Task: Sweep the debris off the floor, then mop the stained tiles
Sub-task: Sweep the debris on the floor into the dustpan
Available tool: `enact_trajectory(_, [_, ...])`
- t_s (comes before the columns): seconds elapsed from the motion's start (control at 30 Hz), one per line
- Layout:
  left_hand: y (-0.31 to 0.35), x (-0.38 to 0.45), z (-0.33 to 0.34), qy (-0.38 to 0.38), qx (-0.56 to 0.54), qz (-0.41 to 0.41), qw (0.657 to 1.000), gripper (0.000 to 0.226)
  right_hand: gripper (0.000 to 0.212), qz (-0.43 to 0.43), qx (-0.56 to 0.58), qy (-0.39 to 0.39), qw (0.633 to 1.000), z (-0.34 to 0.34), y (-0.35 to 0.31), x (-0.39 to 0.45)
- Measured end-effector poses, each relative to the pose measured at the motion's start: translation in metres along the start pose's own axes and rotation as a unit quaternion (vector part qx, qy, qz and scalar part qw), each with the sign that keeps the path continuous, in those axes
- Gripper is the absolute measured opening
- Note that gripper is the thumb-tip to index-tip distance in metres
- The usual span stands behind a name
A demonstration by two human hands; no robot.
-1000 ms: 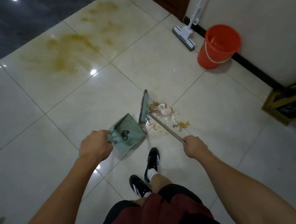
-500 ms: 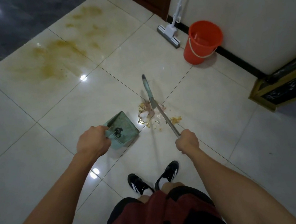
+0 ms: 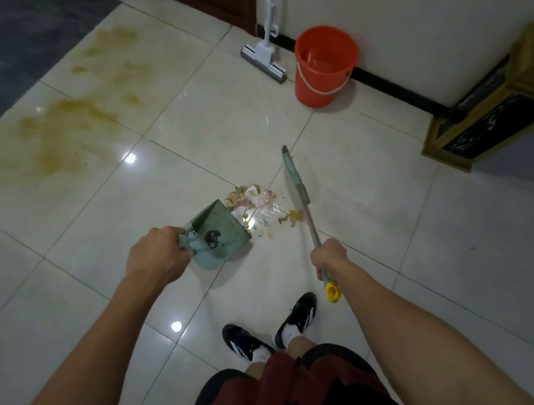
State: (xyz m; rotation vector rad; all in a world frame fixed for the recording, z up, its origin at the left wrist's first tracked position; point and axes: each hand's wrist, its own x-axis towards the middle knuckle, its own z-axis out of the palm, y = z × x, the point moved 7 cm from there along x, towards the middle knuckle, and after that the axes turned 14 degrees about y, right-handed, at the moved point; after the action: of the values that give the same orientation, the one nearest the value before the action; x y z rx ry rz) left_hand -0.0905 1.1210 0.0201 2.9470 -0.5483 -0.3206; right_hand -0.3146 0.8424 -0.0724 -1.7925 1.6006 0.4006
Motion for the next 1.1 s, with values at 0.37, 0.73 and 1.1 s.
enact_trajectory(0.37, [0.058,0.02,0.003,-0.022,0.033,0.025,0.999,0.03,0.031,0.03,-0.046,-0.022,0.998,-0.027,0.035,0.051])
enact_trajectory(0.73, [0.032,0.026,0.017,-0.031,0.038,0.003,0.999,0.026,0.034,0.006,-0.061,-0.091,0.994,0.016,-0.015,0.057])
enact_trajectory(1.1, [-0.049,0.063,0.023,-0.062,0.01,-0.017,0.998,0.031,0.038,0.074,0.072,-0.09,0.991,0.078,-0.101,0.034])
